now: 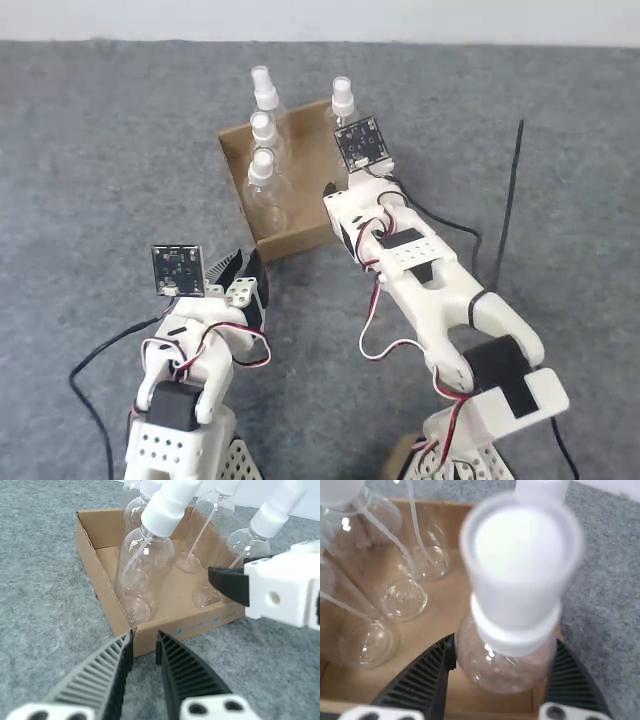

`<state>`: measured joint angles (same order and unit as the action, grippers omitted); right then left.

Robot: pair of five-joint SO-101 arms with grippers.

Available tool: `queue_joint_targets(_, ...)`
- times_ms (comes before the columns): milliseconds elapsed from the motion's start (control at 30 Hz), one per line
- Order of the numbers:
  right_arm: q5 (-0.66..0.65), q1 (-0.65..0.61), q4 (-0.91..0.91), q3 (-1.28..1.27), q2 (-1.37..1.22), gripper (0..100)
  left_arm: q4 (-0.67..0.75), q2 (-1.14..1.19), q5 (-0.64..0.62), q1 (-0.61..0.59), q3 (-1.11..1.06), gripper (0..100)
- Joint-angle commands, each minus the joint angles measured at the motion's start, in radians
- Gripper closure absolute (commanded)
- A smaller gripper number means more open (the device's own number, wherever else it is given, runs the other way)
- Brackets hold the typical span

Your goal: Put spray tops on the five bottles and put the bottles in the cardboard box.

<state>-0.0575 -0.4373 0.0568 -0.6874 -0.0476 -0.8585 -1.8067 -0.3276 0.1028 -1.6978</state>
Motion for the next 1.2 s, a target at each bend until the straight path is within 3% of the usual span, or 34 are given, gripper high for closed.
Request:
queue_joint_targets(0, 0.005, 0.012, 0.01, 0.046, 0.022, 73.4, -0.008, -0.009, 0.011, -0.005, 0.013, 93)
queue_joint_targets(867, 0.0, 0.013, 0.013, -0.078, 0.191, 73.1, -0.008, -0.009, 0.011, -0.005, 0.013, 93)
queue_joint_targets(1167, 0.006, 0.005, 0.26, -0.071, 0.338, 72.8, -0.008, -0.009, 0.011, -0.005, 0.013, 93)
